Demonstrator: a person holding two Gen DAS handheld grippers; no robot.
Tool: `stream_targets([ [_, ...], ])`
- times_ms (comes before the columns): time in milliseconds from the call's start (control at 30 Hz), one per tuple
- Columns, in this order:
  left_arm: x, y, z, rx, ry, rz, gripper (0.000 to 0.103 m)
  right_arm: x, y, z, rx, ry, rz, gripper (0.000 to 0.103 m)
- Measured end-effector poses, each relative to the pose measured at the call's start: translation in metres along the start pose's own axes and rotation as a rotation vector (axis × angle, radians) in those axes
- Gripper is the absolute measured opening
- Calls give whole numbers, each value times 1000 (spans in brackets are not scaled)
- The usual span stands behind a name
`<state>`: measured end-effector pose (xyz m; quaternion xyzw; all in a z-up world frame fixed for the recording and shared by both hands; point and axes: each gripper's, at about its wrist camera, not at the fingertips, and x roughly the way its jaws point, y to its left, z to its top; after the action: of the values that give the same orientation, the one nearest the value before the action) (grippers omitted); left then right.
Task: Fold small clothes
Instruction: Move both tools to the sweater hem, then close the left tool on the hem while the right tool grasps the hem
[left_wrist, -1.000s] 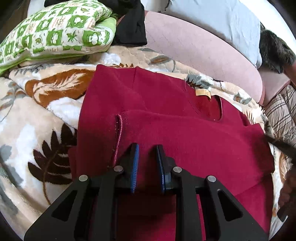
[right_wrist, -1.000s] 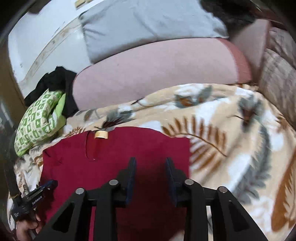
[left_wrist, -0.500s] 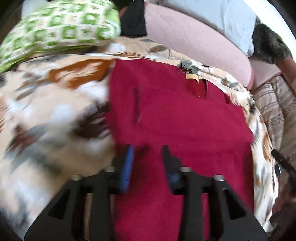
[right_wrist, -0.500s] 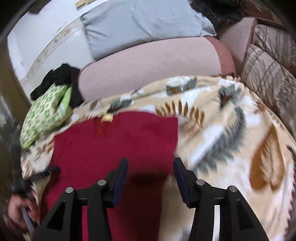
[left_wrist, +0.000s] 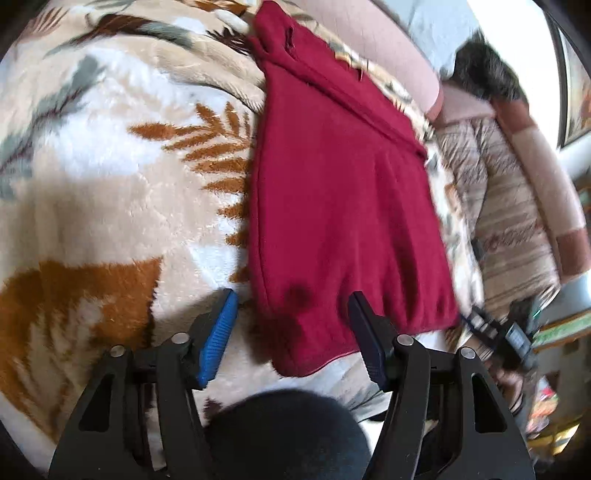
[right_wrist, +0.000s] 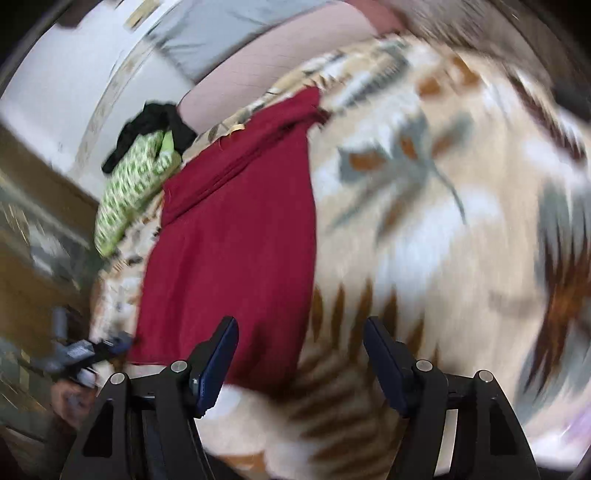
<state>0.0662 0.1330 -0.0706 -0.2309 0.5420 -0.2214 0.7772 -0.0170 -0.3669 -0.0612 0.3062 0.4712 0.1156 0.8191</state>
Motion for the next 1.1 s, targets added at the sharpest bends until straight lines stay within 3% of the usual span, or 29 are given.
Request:
stream_targets([
  [100, 0, 9, -5, -95, 2, -105, 68, 3, -6, -6, 44, 13, 85, 68],
  [200, 10, 9, -9, -138, 79, -189, 68, 8, -11, -5, 82, 13, 177, 68],
  [367, 14, 7, -11, -160, 80, -223, 68, 17, -12, -8, 154, 81, 335, 68],
  [467, 16, 9, -10, -179, 64, -240, 67, 21, -7, -11, 121, 82, 289, 66],
  [533, 17, 5, -9, -163, 57, -226, 65, 23, -12, -9, 160, 74, 307, 64],
  [567, 15, 6, -10, -155, 55, -219, 54, 24, -12, -9, 172, 82, 324, 64],
  [600, 15, 7, -11, -149, 57, -210, 34, 27, -9, -10, 163, 106, 351, 64],
  [667, 18, 9, -11, -151, 69, -168, 14, 30, -3, -11, 140, 125, 374, 60],
  [733, 21, 7, -12, -154, 73, -144, 13, 31, -5, -9, 140, 117, 343, 41],
  [833, 20, 3, -13, -132, 65, -143, 13, 39, -14, -9, 188, 150, 344, 28],
  [1067, 19, 9, -10, -193, 22, -127, 13, 44, -1, -10, 130, 163, 334, 27],
  [1100, 16, 11, -11, -185, 13, -118, 9, 41, 0, -10, 119, 152, 321, 27],
])
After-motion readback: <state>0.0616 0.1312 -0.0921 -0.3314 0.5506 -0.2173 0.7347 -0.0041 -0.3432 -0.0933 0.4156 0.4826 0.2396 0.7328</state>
